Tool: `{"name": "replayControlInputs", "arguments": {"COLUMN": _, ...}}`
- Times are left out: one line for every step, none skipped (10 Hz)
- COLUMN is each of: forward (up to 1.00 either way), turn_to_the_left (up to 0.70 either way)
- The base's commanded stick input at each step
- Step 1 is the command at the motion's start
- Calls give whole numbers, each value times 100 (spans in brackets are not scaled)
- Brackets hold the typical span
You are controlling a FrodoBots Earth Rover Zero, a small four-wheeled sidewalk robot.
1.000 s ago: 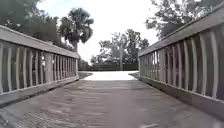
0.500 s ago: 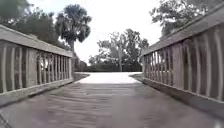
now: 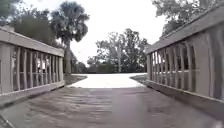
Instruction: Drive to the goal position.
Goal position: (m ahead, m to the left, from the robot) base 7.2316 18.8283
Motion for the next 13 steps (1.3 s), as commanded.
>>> {"name": "replayControlInputs", "arguments": {"forward": 100, "turn_to_the_left": 0}}
{"name": "replayControlInputs", "arguments": {"forward": 100, "turn_to_the_left": 0}}
{"name": "replayControlInputs", "arguments": {"forward": 100, "turn_to_the_left": 0}}
{"name": "replayControlInputs", "arguments": {"forward": 100, "turn_to_the_left": 0}}
{"name": "replayControlInputs", "arguments": {"forward": 100, "turn_to_the_left": 0}}
{"name": "replayControlInputs", "arguments": {"forward": 100, "turn_to_the_left": 0}}
{"name": "replayControlInputs", "arguments": {"forward": 100, "turn_to_the_left": 0}}
{"name": "replayControlInputs", "arguments": {"forward": 100, "turn_to_the_left": 0}}
{"name": "replayControlInputs", "arguments": {"forward": 100, "turn_to_the_left": 0}}
{"name": "replayControlInputs", "arguments": {"forward": 100, "turn_to_the_left": 0}}
{"name": "replayControlInputs", "arguments": {"forward": 100, "turn_to_the_left": 0}}
{"name": "replayControlInputs", "arguments": {"forward": 100, "turn_to_the_left": 0}}
{"name": "replayControlInputs", "arguments": {"forward": 100, "turn_to_the_left": 0}}
